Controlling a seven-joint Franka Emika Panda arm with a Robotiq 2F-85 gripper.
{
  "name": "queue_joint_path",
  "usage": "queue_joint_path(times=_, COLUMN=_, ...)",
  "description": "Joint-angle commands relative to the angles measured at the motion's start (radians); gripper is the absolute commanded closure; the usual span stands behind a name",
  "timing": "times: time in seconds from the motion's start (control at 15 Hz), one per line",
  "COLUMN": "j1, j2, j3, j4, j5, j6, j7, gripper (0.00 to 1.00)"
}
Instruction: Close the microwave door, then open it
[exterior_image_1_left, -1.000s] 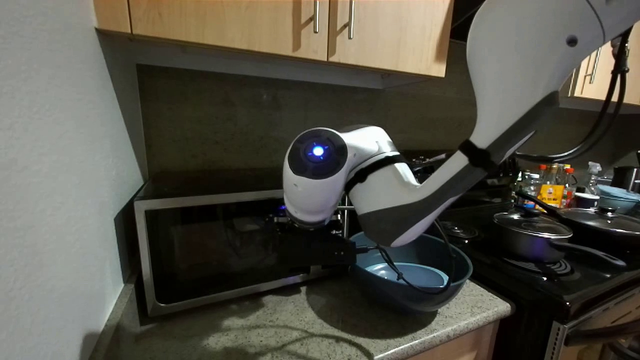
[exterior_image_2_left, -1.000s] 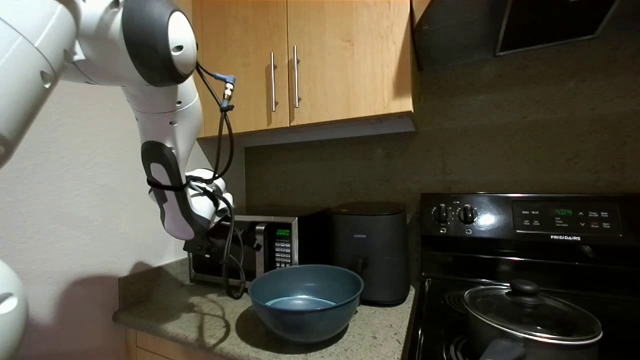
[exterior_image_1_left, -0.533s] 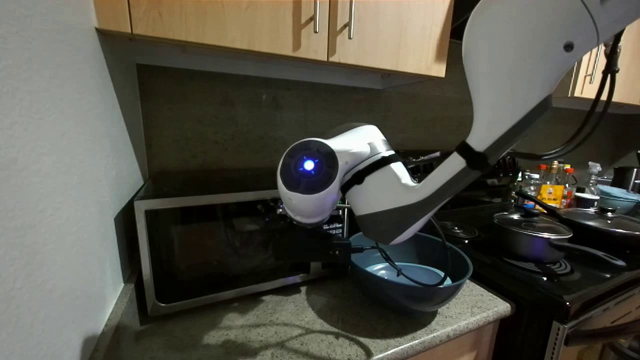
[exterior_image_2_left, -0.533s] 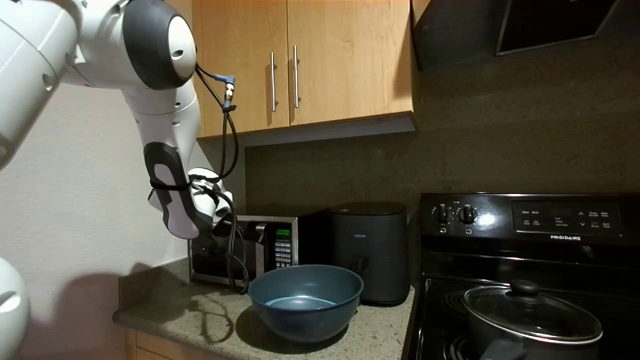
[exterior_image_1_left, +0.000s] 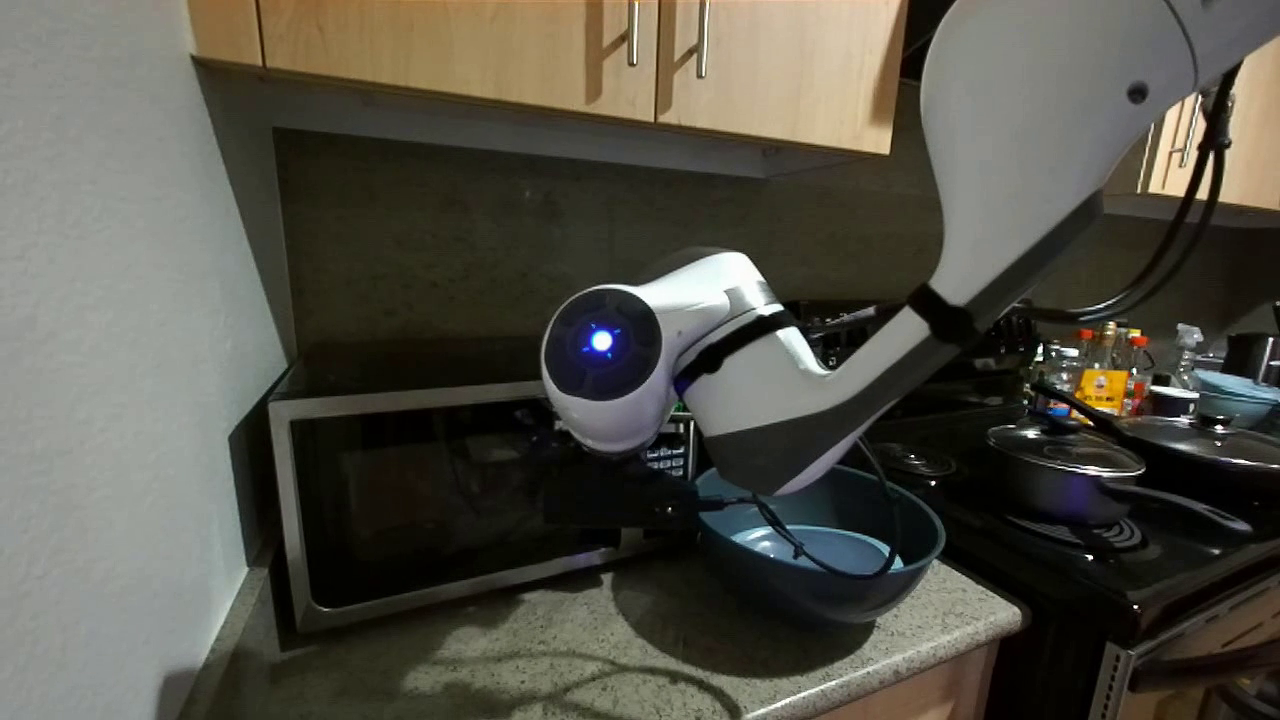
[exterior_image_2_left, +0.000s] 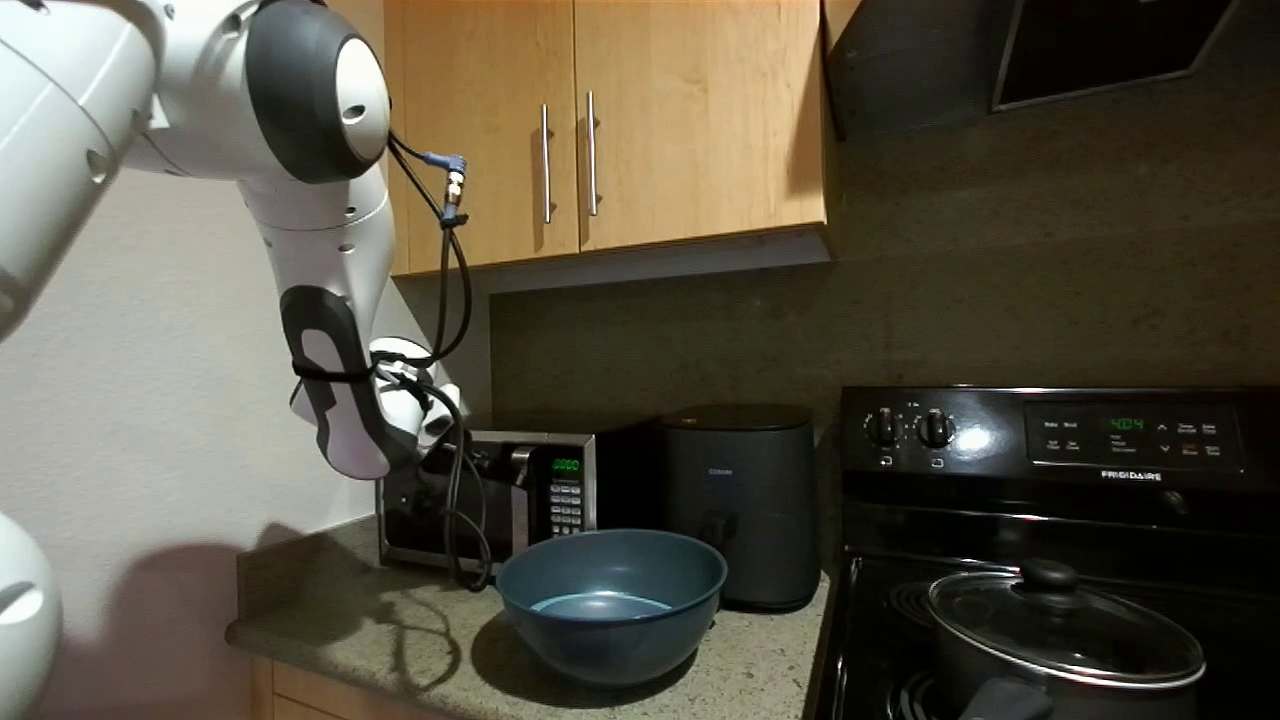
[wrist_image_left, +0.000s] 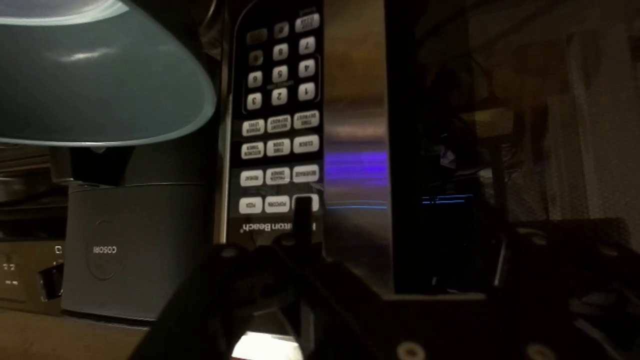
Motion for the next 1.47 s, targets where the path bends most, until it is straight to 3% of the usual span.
queue_joint_path(times=0.0, j1=-0.018, j2=-0.002, j3=0.017, j4=-0.007, j5=0.012, j6=0.0, j7=-0.004, gripper=0.54)
queue_joint_path(times=0.4, j1=-0.061, j2=-0.098, j3=0.06, j4=-0.107, j5=0.166, j6=0.118, j7=-0.188, gripper=0.91)
queue_joint_path(times=0.47, j1=-0.068, j2=-0.114, j3=0.06, j4=-0.115, j5=0.186, j6=0.147, j7=-0.213, gripper=0.93)
queue_joint_path(times=1.0, j1=-0.094, j2=-0.164, j3=0.061, j4=-0.161, j5=0.378, j6=0.262, j7=-0.433, gripper=0.92)
queue_joint_path(times=1.4, j1=-0.044, j2=-0.293, j3=0.099, j4=-0.289, j5=0.539, j6=0.228, j7=-0.499, gripper=0.92)
